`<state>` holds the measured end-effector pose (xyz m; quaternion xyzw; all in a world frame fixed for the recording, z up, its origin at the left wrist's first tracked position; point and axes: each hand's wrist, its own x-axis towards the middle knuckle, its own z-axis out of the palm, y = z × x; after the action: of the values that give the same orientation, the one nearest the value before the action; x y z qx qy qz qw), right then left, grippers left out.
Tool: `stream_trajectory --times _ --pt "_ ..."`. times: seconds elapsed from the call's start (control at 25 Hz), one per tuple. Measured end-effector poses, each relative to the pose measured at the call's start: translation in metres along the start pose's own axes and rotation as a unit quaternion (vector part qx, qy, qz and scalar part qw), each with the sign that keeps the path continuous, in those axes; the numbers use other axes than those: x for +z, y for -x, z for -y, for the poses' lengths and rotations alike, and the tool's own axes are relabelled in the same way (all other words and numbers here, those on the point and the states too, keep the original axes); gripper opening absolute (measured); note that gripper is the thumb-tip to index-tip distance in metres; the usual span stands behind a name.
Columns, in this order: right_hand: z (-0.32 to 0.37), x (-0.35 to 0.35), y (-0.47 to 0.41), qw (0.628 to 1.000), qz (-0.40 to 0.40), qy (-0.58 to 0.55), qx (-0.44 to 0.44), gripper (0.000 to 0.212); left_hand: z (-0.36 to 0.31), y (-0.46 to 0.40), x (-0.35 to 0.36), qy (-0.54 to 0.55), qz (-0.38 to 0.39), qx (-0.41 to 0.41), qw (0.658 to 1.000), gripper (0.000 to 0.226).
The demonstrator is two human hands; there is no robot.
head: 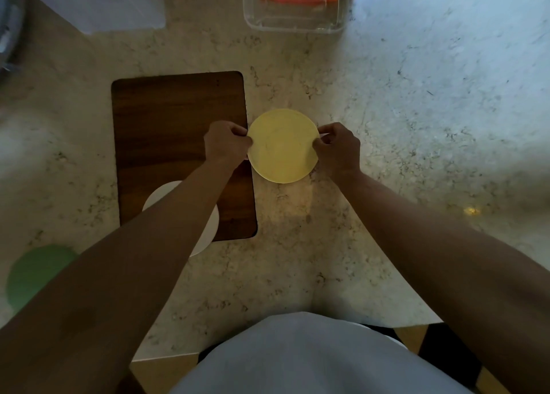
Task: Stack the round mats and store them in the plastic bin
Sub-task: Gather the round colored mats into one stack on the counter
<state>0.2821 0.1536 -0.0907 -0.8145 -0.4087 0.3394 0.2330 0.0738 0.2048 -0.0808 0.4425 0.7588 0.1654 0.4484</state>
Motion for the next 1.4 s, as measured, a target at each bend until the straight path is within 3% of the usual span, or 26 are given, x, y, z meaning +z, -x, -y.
stream_trajectory --times 0.52,0.76,0.88,1.2,1.4 --pt "0.001 0.001 0.002 0.998 -0.034 0.045 -0.026 0.023 0.0 0.002 0.003 -0.091 -0.023 0.055 0.994 0.018" --pt "0.005 -0.002 0.006 0.996 -0.054 0.071 -0.005 0.021 -0.008 0.003 0.004 -0.137 -0.028 0.024 0.99 0.014" --pt "0.011 -0.003 0.005 0.997 -0.049 0.062 0.019 0.02 -0.011 -0.001 0.003 -0.103 -0.016 -0.023 0.994 0.026" --pt "0.018 -0.005 -0.003 0.994 0.035 0.074 0.075 0.019 -0.015 -0.007 0.001 -0.001 0.014 -0.123 0.992 0.031" --pt "0.018 -0.002 0.001 0.996 0.032 0.057 0.056 0.014 -0.016 0.001 0.0 0.045 0.021 -0.119 0.992 0.024"
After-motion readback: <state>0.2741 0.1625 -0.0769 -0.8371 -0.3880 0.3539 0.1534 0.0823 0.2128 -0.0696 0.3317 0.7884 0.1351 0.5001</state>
